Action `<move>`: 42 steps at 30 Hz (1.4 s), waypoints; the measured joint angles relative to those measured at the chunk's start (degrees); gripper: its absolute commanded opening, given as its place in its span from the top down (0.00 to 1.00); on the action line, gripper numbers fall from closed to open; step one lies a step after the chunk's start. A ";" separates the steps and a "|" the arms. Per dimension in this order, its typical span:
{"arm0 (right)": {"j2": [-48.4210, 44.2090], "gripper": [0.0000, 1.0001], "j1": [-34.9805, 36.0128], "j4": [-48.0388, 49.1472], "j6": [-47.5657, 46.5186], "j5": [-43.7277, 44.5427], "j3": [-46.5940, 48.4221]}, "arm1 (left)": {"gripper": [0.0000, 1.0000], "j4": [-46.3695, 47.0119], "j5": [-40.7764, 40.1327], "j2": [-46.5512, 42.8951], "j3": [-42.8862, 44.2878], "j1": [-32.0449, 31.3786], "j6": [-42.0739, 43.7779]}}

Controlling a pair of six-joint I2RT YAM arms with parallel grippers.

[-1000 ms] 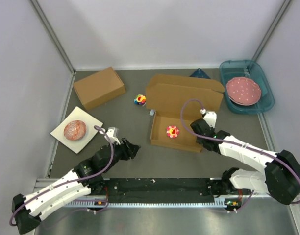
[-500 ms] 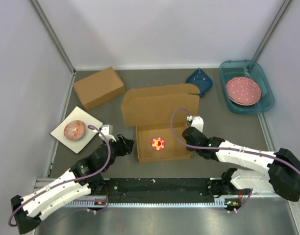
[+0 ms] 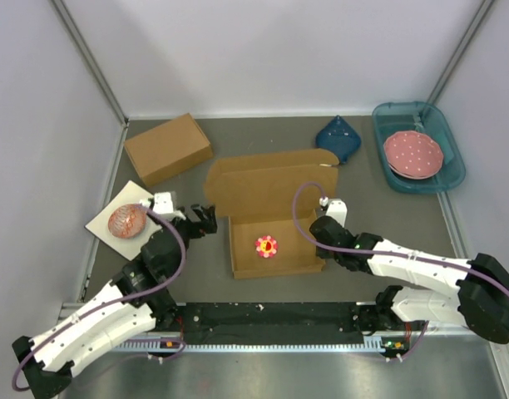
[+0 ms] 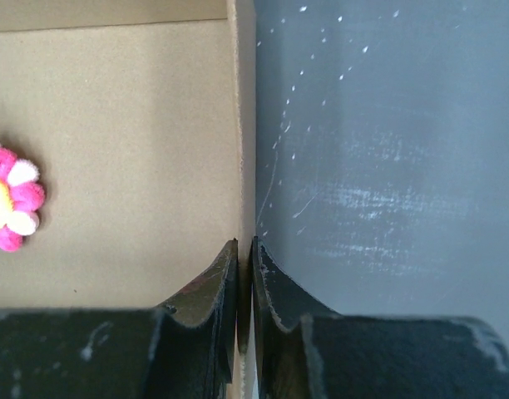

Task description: Fold the paper box

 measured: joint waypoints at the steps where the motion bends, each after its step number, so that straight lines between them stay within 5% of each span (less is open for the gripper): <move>1: -0.26 0.90 0.00 -0.26 0.22 -0.52 -0.02 | 0.02 0.63 2.47 2.08 1.68 1.62 2.69; 9: -2.86 0.90 0.24 -1.73 -0.13 -3.78 -0.85 | 0.04 1.49 26.99 11.28 8.37 18.51 16.50; 16: -3.61 0.90 0.26 -0.39 -1.01 -5.14 -2.03 | 0.09 1.20 44.26 17.64 9.62 28.61 20.09; 26: -4.31 0.90 0.26 1.81 -1.86 -5.70 -3.19 | 0.23 2.71 56.06 18.99 7.93 31.54 19.17; 30: -4.31 0.90 0.26 2.16 -1.88 -5.73 -3.32 | 0.37 2.71 58.31 17.73 5.60 31.58 18.34; 34: -4.31 0.90 0.26 2.21 -1.88 -5.75 -3.32 | 0.62 2.54 59.58 16.02 3.72 31.58 17.88; 42: -4.28 0.90 0.26 2.19 -1.86 -5.77 -3.32 | 0.83 3.52 59.76 14.56 2.67 31.58 16.90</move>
